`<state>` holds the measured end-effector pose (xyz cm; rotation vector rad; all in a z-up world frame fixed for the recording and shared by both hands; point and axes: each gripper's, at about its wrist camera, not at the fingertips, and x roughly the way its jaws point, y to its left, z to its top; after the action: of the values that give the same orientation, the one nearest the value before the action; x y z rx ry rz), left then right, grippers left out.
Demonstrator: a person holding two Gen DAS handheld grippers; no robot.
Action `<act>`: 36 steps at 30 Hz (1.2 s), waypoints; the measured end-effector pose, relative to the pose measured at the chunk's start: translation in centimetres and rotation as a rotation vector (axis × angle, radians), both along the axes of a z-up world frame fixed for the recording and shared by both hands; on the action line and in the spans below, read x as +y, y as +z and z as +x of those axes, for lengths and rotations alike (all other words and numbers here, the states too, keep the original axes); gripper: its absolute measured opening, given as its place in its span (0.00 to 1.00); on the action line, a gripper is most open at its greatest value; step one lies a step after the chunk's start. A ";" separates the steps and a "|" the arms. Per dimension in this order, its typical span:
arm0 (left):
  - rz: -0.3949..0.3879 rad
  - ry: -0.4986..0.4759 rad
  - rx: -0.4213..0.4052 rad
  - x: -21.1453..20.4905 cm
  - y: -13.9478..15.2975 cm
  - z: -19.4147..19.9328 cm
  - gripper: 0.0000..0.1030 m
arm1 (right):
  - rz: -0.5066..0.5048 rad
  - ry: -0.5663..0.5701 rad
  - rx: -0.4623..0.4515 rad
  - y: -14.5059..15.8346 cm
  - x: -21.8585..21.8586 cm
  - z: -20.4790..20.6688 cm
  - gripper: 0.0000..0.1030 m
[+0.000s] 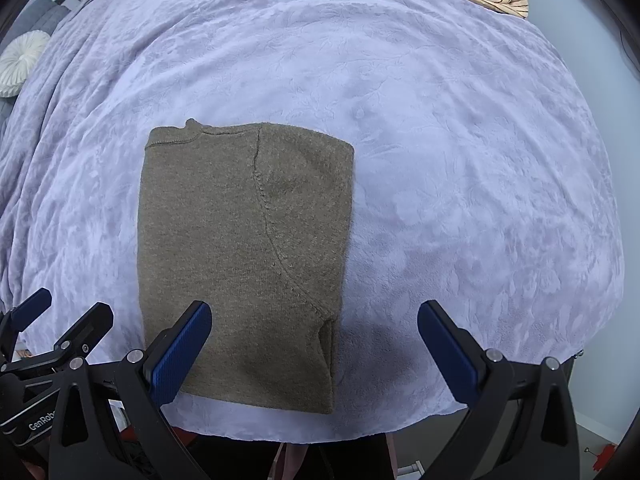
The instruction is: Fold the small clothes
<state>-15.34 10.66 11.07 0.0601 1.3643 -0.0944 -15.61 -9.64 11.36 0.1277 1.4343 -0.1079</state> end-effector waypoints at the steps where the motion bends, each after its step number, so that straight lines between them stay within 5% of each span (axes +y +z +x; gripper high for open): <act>1: 0.001 0.002 0.001 -0.1 0.0 0.0 1.00 | 0.000 0.000 0.000 0.0 0.0 0.0 0.99; 36: 0.008 0.007 -0.006 0.2 0.0 0.0 1.00 | -0.002 0.009 0.004 0.0 0.4 0.0 0.99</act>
<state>-15.38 10.81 11.06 0.0618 1.3593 -0.0829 -15.64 -9.28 11.33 0.1193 1.4382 -0.1025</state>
